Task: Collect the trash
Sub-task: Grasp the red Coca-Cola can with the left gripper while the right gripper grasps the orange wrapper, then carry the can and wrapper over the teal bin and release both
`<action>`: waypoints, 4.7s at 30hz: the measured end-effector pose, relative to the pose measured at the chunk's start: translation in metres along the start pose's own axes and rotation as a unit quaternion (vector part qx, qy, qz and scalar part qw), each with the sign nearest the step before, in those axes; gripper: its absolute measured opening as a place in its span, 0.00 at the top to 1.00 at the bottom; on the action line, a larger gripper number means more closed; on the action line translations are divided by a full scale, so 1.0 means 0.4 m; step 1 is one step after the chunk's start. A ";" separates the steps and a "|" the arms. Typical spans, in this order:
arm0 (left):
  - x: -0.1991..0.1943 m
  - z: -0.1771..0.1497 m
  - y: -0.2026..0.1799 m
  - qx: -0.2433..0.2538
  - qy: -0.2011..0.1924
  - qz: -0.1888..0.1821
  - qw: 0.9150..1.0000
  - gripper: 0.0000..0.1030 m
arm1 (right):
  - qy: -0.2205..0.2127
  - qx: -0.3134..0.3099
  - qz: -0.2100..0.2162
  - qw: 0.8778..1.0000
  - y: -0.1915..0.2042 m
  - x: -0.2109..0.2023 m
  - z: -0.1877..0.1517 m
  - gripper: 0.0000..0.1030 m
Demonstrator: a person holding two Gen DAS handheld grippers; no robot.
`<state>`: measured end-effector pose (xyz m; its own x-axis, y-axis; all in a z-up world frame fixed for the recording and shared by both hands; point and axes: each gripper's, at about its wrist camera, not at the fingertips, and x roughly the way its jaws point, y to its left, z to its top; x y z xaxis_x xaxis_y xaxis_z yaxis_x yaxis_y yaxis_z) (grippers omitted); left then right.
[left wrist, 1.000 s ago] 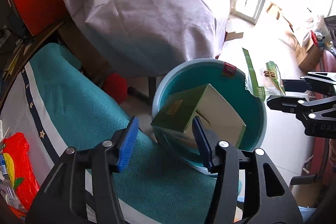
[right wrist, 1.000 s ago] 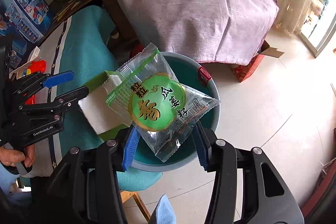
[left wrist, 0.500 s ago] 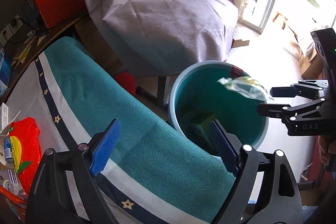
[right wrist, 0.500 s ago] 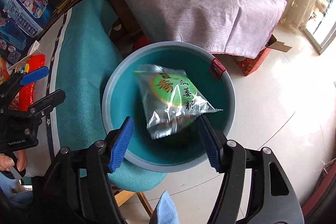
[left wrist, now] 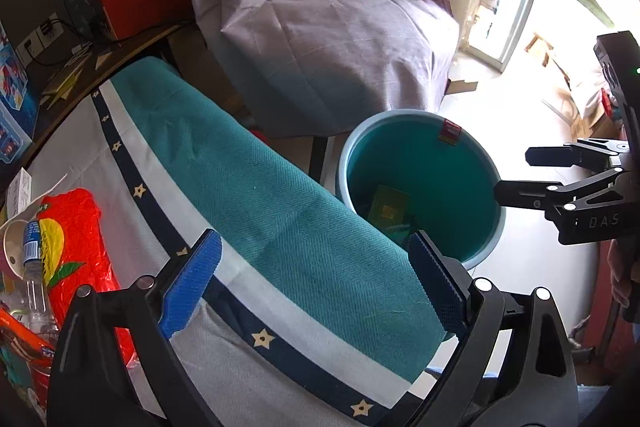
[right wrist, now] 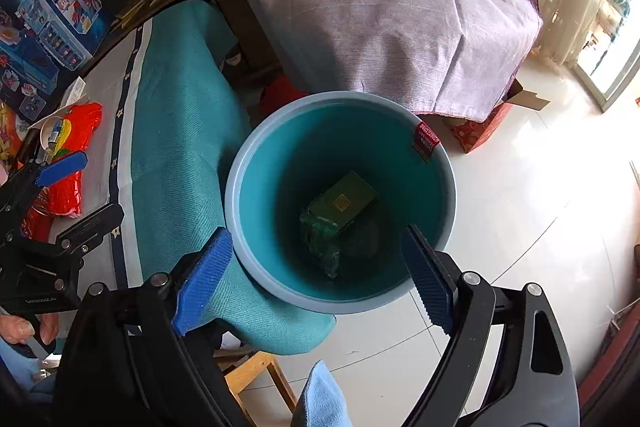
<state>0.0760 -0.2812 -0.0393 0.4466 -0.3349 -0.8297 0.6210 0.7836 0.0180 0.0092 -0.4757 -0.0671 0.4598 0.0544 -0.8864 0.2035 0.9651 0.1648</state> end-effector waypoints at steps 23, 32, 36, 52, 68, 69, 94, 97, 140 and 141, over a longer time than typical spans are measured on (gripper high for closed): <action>-0.249 -0.303 0.333 -0.111 -0.018 0.090 0.990 0.05 | 0.011 -0.142 0.044 0.989 0.460 -0.006 -0.043 0.15; -0.299 -0.461 0.552 -0.181 0.009 0.130 0.975 0.05 | 0.038 -0.192 0.058 0.979 0.641 0.050 -0.045 0.15; -0.274 -0.485 0.589 -0.202 0.024 0.116 0.972 0.05 | 0.050 -0.205 0.058 0.976 0.693 0.075 -0.042 0.15; -0.182 -0.496 0.657 -0.215 0.032 0.064 0.974 0.40 | 0.057 -0.230 0.065 0.969 0.816 0.112 -0.008 0.15; -0.214 -0.546 0.677 -0.236 0.022 0.072 0.969 0.38 | 0.047 -0.319 0.128 0.938 1.099 0.142 0.016 0.49; -0.214 -0.547 0.678 -0.235 0.022 0.074 0.969 0.37 | 0.047 -0.324 0.127 0.936 1.104 0.145 0.013 0.56; -0.337 -0.500 0.552 -0.205 0.000 0.140 0.969 0.41 | -0.005 -0.292 0.119 0.949 0.879 -0.017 -0.017 0.82; -0.359 -0.478 0.516 -0.190 -0.008 0.144 0.971 0.41 | -0.012 -0.279 0.116 0.953 0.823 -0.032 -0.016 0.82; 0.071 0.048 -0.153 0.072 0.047 -0.058 0.995 0.41 | -0.057 0.024 0.019 0.998 -0.074 -0.059 0.028 0.82; 0.085 0.053 -0.163 0.075 0.051 -0.063 0.994 0.41 | -0.055 0.029 0.017 0.998 -0.084 -0.055 0.027 0.82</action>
<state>0.0643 -0.3548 -0.0570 0.2960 -0.3645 -0.8829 0.7605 0.6492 -0.0130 0.0018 -0.5121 -0.0484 0.5592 0.0559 -0.8272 0.2334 0.9467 0.2218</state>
